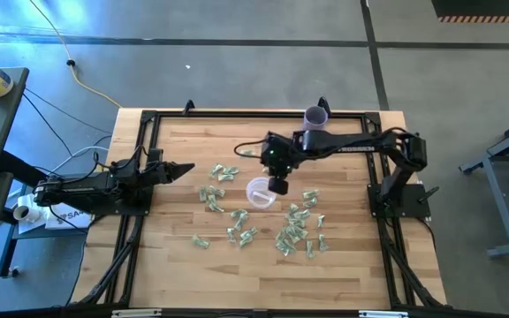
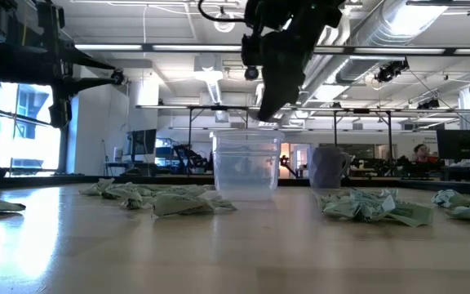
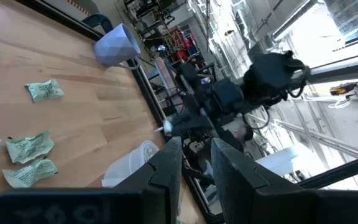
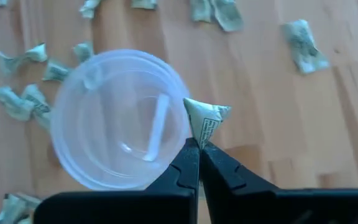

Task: Pick and place Stevia / Truvia into bins
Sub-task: Put the green stevia packet into the transparent bin

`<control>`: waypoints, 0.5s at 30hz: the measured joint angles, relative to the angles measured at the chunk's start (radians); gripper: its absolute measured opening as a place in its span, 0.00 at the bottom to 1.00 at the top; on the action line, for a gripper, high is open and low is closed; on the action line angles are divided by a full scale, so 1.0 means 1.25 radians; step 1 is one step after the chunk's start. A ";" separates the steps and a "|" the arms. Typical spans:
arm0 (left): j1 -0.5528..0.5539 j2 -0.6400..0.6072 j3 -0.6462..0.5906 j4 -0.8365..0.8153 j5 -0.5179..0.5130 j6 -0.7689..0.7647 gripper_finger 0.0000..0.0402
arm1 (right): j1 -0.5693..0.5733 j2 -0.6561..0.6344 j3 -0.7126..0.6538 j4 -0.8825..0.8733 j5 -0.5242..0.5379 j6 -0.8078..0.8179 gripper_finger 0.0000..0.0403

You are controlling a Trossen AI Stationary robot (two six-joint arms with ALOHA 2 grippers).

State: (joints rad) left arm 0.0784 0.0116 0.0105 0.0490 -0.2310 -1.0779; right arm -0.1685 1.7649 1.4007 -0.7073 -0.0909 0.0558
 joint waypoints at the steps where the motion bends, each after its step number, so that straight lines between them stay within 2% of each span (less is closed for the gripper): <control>1: 0.000 0.000 0.000 0.000 0.000 0.000 0.31 | 0.006 0.004 0.004 0.002 -0.011 0.000 0.02; 9: 0.000 0.000 0.000 0.000 0.000 0.000 0.31 | 0.069 0.036 0.005 0.031 -0.067 -0.009 0.01; 15: 0.000 0.001 0.000 0.000 0.011 0.000 0.31 | 0.086 0.068 0.004 0.035 -0.072 -0.009 0.08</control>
State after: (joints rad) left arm 0.0784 0.0124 0.0105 0.0486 -0.2168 -1.0782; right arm -0.0612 1.8505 1.4059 -0.6630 -0.1810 0.0439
